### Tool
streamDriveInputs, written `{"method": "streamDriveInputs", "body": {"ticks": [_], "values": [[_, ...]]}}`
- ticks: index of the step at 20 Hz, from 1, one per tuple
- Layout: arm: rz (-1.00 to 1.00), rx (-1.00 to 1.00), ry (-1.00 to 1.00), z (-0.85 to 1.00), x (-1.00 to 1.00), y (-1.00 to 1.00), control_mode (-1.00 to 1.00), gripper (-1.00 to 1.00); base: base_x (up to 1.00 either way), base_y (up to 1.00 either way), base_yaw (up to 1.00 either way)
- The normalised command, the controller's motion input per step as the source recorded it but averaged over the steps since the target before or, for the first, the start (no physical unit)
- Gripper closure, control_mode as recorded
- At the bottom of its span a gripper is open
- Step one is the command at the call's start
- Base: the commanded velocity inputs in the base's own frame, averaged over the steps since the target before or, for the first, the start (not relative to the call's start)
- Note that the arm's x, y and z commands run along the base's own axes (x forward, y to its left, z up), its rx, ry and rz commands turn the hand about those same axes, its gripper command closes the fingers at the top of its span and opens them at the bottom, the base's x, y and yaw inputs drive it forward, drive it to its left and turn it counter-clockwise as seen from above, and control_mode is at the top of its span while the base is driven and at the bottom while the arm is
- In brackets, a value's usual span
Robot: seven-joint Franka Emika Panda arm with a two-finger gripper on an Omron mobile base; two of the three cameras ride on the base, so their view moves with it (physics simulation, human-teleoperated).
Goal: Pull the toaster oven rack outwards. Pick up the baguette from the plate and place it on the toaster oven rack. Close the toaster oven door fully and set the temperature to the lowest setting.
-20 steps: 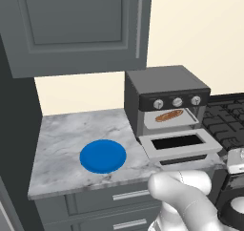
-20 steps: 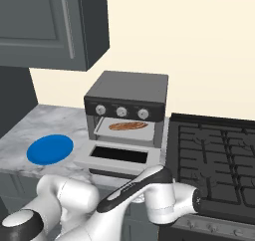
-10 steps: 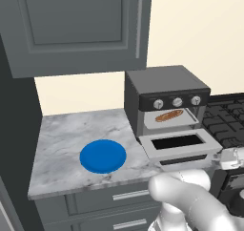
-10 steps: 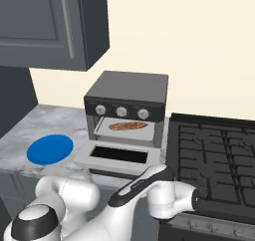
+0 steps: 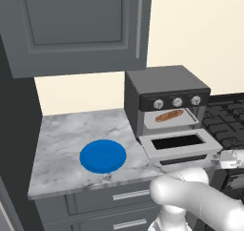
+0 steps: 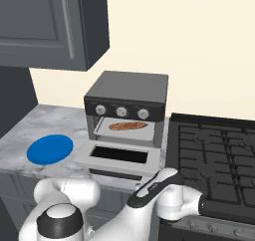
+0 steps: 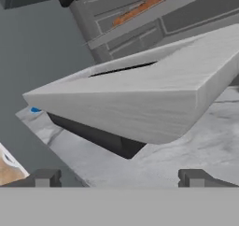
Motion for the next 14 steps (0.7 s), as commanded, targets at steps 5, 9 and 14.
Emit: {"method": "streamDriveInputs", "body": {"ticks": [5, 9, 14], "values": [[0.0, 0.05, 0.0, -0.19, 0.21, -0.17, -1.0, -1.0, 0.0, 0.0, 0.0], [0.0, 0.02, -0.05, -0.22, 0.23, -0.04, -1.0, -1.0, 0.0, 0.0, 0.0], [0.0, 0.01, -0.13, -0.23, 0.23, 0.0, -1.0, -1.0, 0.0, 0.0, 0.0]]}}
